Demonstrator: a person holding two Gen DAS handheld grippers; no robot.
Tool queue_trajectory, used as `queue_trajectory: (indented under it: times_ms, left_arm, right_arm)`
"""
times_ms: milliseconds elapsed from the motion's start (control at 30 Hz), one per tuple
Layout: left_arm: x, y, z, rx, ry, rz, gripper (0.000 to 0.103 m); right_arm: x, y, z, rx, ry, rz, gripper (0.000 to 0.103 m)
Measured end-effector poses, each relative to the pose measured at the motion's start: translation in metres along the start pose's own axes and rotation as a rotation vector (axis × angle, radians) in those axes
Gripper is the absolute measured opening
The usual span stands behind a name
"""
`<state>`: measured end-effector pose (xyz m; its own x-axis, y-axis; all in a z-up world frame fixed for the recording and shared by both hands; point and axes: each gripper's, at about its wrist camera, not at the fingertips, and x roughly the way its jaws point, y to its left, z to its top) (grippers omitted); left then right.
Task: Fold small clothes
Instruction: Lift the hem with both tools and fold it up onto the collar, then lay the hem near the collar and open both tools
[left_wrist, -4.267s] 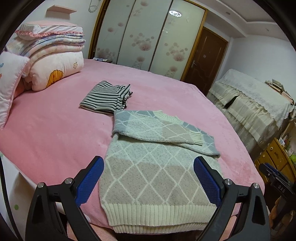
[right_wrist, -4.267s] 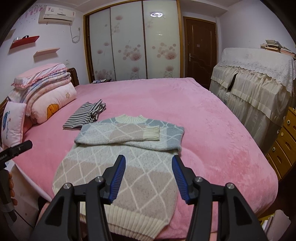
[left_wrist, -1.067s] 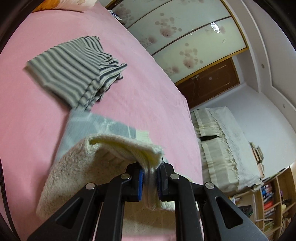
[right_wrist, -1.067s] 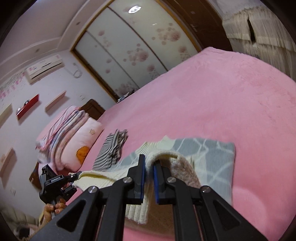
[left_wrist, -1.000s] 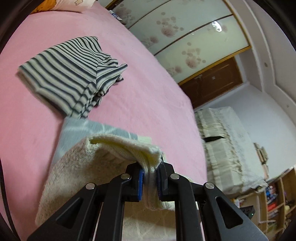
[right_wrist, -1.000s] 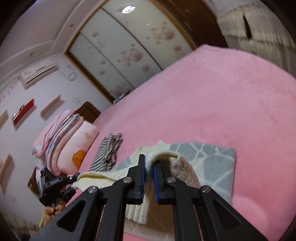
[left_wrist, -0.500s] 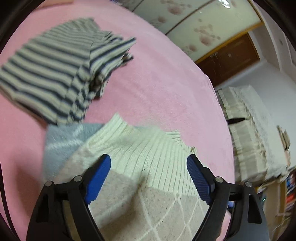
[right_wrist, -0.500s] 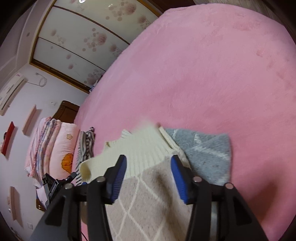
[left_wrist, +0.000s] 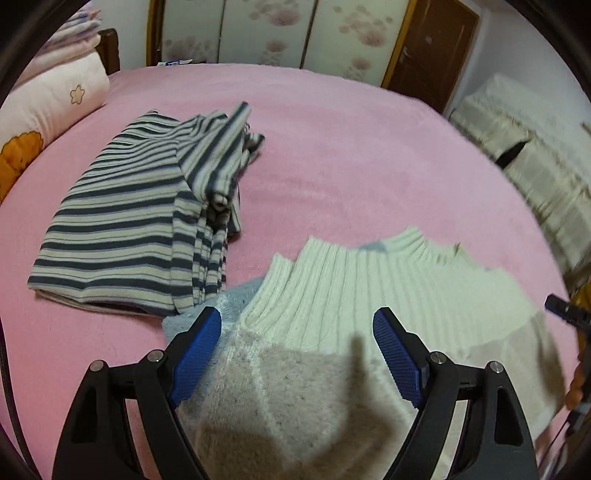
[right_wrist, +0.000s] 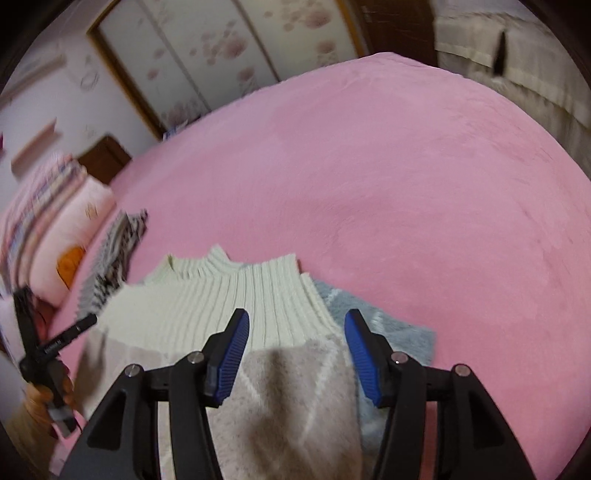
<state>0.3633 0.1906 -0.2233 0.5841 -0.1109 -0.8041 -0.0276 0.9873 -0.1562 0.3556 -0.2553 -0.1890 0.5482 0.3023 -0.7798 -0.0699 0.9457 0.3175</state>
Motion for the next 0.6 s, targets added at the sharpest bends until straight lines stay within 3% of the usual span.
queue_trajectory:
  times_ms: [200, 233, 267, 300, 333, 367, 467, 600]
  left_arm:
    - [0.02, -0.009, -0.004, 0.041, 0.035, 0.011, 0.083]
    - [0.019, -0.013, -0.004, 0.053, 0.041, 0.02, 0.08]
    - [0.022, -0.017, -0.003, 0.071, 0.048, 0.03, 0.064]
    - [0.024, -0.02, -0.003, 0.093, 0.057, 0.038, 0.044]
    - [0.025, -0.025, -0.002, 0.119, 0.059, 0.058, 0.033]
    - [0.026, -0.031, -0.002, 0.148, 0.06, 0.077, 0.012]
    - [0.022, -0.043, -0.003, 0.207, 0.029, 0.153, 0.007]
    - [0.004, -0.041, -0.001, 0.175, -0.069, 0.23, 0.004]
  right_arm:
    - [0.031, 0.017, -0.005, -0.09, 0.082, -0.072, 0.052]
    - [0.034, 0.02, -0.007, -0.114, 0.085, -0.085, 0.039]
    - [0.035, 0.021, -0.007, -0.131, 0.086, -0.094, 0.027]
    - [0.037, 0.024, -0.009, -0.151, 0.09, -0.106, 0.008]
    - [0.037, 0.026, -0.011, -0.168, 0.083, -0.127, 0.008]
    - [0.036, 0.03, -0.012, -0.179, 0.07, -0.144, 0.008]
    - [0.028, 0.032, -0.014, -0.183, 0.017, -0.188, 0.007]
    - [0.001, 0.027, -0.008, -0.14, -0.104, -0.203, 0.006]
